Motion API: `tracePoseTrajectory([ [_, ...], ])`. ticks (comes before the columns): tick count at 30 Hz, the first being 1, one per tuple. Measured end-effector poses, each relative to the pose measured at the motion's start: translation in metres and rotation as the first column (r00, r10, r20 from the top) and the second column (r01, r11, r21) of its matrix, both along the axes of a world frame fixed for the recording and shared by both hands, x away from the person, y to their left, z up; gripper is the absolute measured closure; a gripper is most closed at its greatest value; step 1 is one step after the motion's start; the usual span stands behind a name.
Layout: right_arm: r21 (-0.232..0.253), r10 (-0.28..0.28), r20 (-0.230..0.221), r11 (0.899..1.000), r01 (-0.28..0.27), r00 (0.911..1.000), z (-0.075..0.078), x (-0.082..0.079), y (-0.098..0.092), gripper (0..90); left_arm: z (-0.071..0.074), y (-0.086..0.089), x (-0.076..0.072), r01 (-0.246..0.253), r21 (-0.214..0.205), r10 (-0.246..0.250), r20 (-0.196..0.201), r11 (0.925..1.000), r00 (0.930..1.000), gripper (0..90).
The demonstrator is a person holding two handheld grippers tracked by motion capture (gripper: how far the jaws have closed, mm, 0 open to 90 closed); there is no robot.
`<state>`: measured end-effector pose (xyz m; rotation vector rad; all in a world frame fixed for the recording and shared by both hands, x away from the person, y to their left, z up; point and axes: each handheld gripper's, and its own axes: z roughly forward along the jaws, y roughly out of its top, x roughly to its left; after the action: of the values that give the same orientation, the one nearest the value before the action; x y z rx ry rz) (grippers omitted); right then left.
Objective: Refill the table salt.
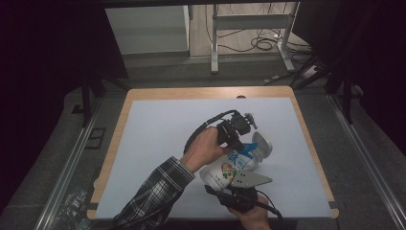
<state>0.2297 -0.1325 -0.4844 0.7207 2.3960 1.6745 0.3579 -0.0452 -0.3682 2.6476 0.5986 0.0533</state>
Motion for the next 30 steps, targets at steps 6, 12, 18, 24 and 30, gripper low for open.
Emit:
tracePoseTrajectory([
  [6,0.001,-0.001,0.002,1.000,0.001,1.0000,0.0007,0.0000,0.0000,73.3,-0.0001,-0.0004,0.0005,0.000,0.002,0.000,-0.001,1.0000,1.0000,89.9],
  [12,0.001,-0.001,0.004,1.000,0.001,1.0000,0.0017,-0.0004,0.0003,73.3,0.0000,-0.0009,0.0003,-0.002,0.001,0.002,-0.003,1.0000,1.0000,89.9],
  [18,0.001,-0.001,0.009,1.000,0.001,1.0000,0.0020,-0.0003,0.0004,73.3,-0.0001,-0.0011,0.0005,-0.002,0.001,0.002,-0.004,1.0000,1.0000,89.9],
  [24,0.001,-0.001,0.009,1.000,0.001,1.0000,0.0022,-0.0004,0.0003,73.3,-0.0002,-0.0012,0.0008,-0.003,0.000,0.003,-0.006,1.0000,1.0000,89.9],
  [30,-0.002,-0.001,0.010,1.000,0.001,1.0000,0.0029,-0.0007,0.0001,73.3,-0.0003,-0.0016,0.0009,-0.001,0.003,0.001,-0.007,1.0000,1.0000,89.9],
])
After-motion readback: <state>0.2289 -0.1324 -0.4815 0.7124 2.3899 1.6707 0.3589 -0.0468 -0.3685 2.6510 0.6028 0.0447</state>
